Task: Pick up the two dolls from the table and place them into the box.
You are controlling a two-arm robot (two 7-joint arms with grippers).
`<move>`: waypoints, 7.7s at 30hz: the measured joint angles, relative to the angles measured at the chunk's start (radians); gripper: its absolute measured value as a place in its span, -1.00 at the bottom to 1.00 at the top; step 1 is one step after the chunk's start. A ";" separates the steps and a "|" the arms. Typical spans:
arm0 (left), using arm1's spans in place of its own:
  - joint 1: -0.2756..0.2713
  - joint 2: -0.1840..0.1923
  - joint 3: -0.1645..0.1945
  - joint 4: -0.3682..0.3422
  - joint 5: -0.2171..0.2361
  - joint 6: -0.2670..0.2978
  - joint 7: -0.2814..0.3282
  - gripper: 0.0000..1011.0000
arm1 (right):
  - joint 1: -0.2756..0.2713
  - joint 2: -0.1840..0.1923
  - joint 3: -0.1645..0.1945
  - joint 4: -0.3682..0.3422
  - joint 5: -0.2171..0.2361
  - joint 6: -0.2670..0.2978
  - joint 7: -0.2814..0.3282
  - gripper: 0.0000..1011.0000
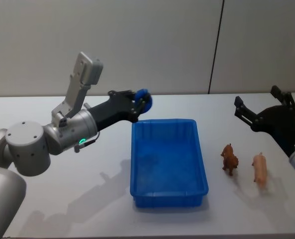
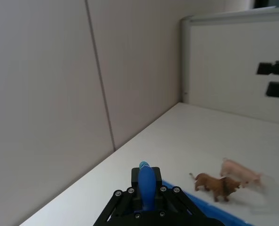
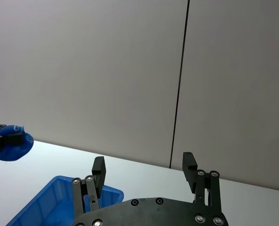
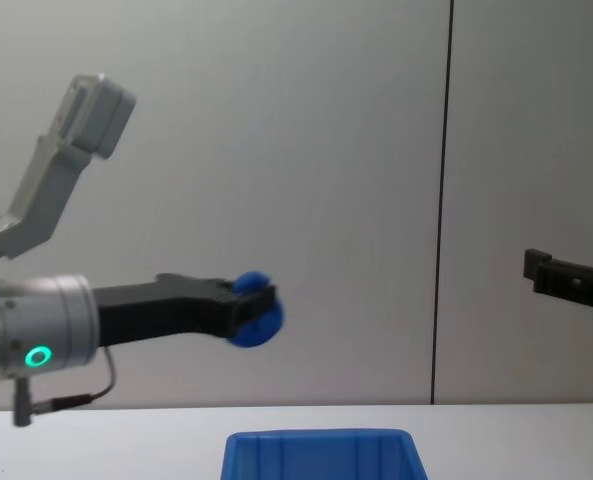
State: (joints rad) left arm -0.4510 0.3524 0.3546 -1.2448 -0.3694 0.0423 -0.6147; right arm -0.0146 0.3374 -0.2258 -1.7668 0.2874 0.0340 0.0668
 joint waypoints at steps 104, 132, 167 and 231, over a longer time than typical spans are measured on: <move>0.125 0.048 0.000 -0.182 0.147 -0.001 0.628 0.98 | 0.094 -0.076 -0.037 0.313 -0.102 0.045 0.086 0.98; 0.127 0.049 -0.002 -0.185 0.151 -0.001 0.640 0.98 | 0.164 -0.115 -0.057 0.481 -0.186 0.110 0.122 0.98; 0.127 0.049 -0.001 -0.185 0.151 -0.001 0.641 0.98 | 0.197 -0.133 -0.067 0.553 -0.228 0.112 0.137 -0.18; 0.127 0.049 -0.001 -0.185 0.151 -0.001 0.641 0.98 | 0.149 -0.143 -0.099 0.308 -0.134 -0.017 0.199 0.98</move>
State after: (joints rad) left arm -0.3238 0.4018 0.3531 -1.4294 -0.2186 0.0411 0.0259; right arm 0.1344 0.1948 -0.3247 -1.4585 0.1534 0.0166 0.2654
